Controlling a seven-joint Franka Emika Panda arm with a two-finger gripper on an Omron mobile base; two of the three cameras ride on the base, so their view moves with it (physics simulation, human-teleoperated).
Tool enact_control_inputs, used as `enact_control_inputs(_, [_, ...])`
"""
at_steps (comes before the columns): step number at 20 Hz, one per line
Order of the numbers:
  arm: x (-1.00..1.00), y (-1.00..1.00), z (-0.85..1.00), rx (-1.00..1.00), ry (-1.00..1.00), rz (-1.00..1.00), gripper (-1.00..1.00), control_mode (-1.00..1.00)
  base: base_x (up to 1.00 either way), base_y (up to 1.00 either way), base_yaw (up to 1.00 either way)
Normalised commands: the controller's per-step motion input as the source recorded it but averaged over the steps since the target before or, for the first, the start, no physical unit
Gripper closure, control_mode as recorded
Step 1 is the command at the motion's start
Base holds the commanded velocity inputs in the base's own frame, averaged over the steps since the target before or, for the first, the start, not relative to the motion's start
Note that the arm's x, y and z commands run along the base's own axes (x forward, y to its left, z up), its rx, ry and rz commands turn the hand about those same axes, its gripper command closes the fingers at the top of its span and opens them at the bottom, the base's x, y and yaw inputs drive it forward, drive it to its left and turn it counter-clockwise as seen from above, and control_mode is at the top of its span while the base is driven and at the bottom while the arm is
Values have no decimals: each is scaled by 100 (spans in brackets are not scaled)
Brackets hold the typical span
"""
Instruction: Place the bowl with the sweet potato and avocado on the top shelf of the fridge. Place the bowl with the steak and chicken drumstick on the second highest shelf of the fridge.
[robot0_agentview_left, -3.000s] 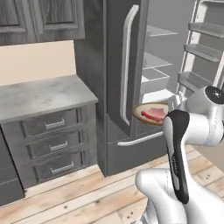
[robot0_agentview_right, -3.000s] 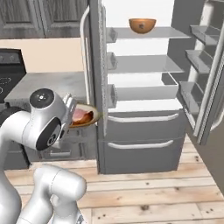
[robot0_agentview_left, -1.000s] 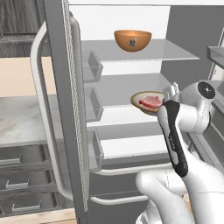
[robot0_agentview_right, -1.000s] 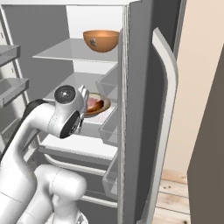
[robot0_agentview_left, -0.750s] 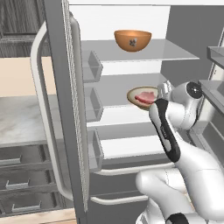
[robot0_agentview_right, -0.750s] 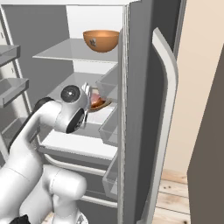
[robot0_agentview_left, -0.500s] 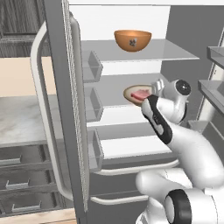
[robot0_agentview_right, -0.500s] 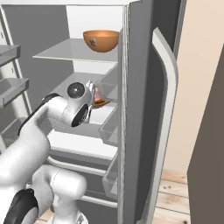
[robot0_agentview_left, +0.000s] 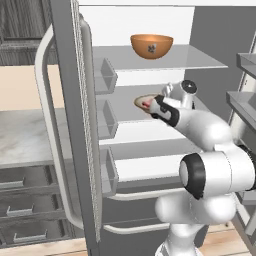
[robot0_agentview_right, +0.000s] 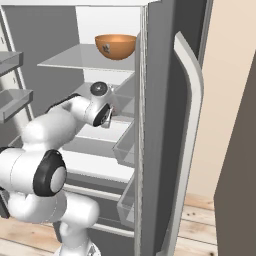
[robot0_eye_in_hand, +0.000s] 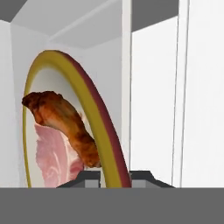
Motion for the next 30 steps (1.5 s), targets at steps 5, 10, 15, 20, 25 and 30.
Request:
enact_control_inputs(5, [100,0,-8,-1,0,0,100,-100,0,0,0])
enact_control_inputs(10, [42,0,-3,0,0,0,-100,-100,0,0,0])
enact_control_inputs(15, [-64,0,57,0,-6,-9,-100,-100,0,0,0])
enact_control_inputs(20, [-100,5,74,0,-6,-12,-100,-100,0,0,0])
enact_control_inputs(25, [-100,6,82,0,-6,-10,-100,-100,0,0,0])
enact_control_inputs(30, [-100,1,55,0,-7,-3,-100,-100,0,0,0])
